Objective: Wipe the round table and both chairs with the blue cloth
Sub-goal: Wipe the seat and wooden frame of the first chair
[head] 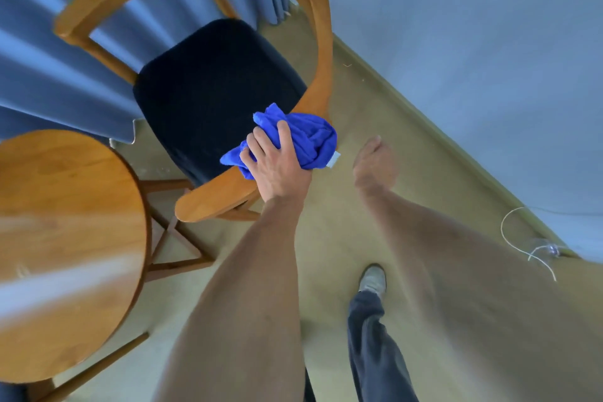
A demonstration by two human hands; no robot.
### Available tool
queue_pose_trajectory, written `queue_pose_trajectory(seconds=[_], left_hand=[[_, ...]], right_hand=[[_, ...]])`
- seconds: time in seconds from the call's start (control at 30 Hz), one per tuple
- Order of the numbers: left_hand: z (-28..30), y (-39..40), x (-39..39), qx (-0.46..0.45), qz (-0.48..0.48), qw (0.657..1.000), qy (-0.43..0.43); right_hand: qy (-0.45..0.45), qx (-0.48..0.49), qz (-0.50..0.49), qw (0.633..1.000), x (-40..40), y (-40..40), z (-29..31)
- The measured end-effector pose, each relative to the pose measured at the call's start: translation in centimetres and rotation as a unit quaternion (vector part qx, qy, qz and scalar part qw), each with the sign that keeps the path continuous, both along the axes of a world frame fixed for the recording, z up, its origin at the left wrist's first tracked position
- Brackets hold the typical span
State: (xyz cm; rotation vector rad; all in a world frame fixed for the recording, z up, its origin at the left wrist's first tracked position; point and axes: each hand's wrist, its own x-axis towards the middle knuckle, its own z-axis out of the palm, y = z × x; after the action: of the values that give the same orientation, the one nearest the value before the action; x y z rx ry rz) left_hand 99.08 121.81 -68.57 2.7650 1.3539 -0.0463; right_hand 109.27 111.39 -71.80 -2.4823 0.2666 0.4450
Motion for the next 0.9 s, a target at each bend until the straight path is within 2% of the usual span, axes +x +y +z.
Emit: queue_pose_trajectory(seconds=[0.07,0.13,0.23,0.33,0.4,0.5,0.63,0.73,0.83,0.9], left_hand=[[0.7,-0.4,3.8,-0.037,0.006,0.999,-0.03],[1.5,-0.1,6.7,-0.118,-0.01,0.99,-0.072],[3.4,1.6,8.2,-0.241,-0.043,0.956,-0.159],[4.4,3.7,7.1,-0.207,0.021,0.954,-0.216],[3.9,4.6,6.0,-0.172,0.107,0.963,-0.18],[3.0,5.4,5.6,-0.207,0.194,0.951,-0.125],[1.4,5.7,5.5,-0.269,0.16,0.944,-0.106],[0.7,7.6,6.3,-0.324,0.215,0.913,-0.123],[0.0,9.3,7.8,-0.369,0.275,0.879,-0.121],[-0.3,9.4,8.1,-0.354,0.278,0.887,-0.106]], right_hand=[[-0.013,0.03,0.01,0.999,2.1,-0.2,0.2],[-0.035,0.068,0.023,0.997,3.4,-0.3,0.6],[-0.025,0.135,0.036,0.99,3.5,0.1,1.2],[-0.014,0.214,0.001,0.977,2.1,1.9,2.3],[-0.004,0.248,0.005,0.969,1.4,4.2,3.1],[0.036,0.268,0.016,0.963,1.1,8.0,3.6],[0.028,0.272,-0.03,0.961,1.2,9.6,2.5],[0.021,0.328,-0.121,0.937,2.5,10.5,1.6],[0.082,0.376,-0.2,0.901,4.6,11.0,0.8],[0.119,0.372,-0.191,0.9,5.9,10.9,0.2]])
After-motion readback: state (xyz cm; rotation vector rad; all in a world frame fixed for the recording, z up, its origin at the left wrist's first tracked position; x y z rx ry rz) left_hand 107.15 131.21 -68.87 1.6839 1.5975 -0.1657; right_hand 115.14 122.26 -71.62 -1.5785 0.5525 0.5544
